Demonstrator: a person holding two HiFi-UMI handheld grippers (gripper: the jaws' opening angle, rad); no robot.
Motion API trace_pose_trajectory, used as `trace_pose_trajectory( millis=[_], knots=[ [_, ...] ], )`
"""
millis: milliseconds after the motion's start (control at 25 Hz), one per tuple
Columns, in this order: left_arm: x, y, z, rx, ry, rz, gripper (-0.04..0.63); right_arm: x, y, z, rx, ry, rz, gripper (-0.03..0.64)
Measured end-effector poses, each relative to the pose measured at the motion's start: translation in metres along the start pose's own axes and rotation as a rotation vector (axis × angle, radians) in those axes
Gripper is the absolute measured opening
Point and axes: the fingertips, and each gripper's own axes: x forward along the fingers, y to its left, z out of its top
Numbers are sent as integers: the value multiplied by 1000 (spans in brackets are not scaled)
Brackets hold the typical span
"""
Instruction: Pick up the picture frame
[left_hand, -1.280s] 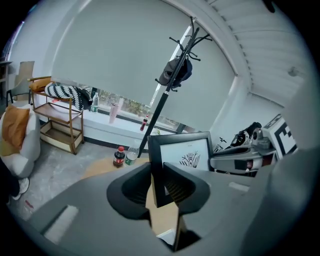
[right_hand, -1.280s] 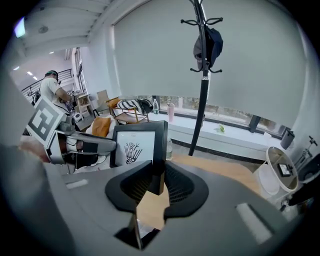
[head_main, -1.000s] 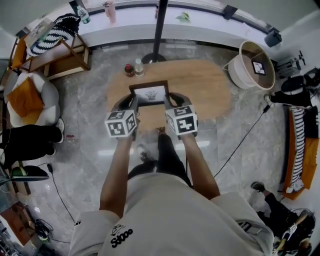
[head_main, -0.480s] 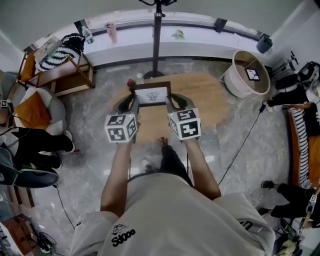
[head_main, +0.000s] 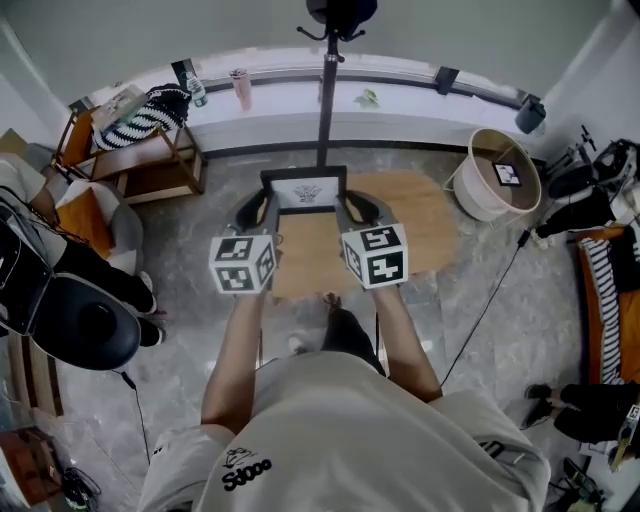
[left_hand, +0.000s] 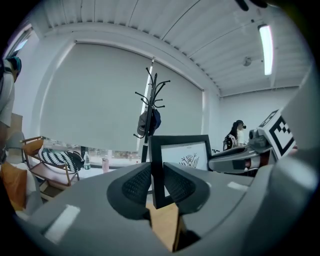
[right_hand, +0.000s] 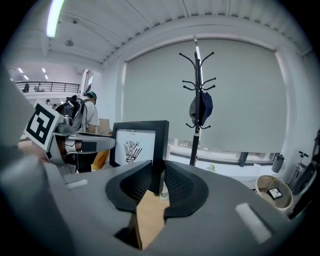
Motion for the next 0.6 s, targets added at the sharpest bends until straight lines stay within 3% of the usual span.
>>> trace_pose_trajectory(
  millis=[600],
  knots=[
    [-53, -22, 86, 109, -188, 10, 83, -57, 17, 75, -37, -186, 16, 80]
  ],
)
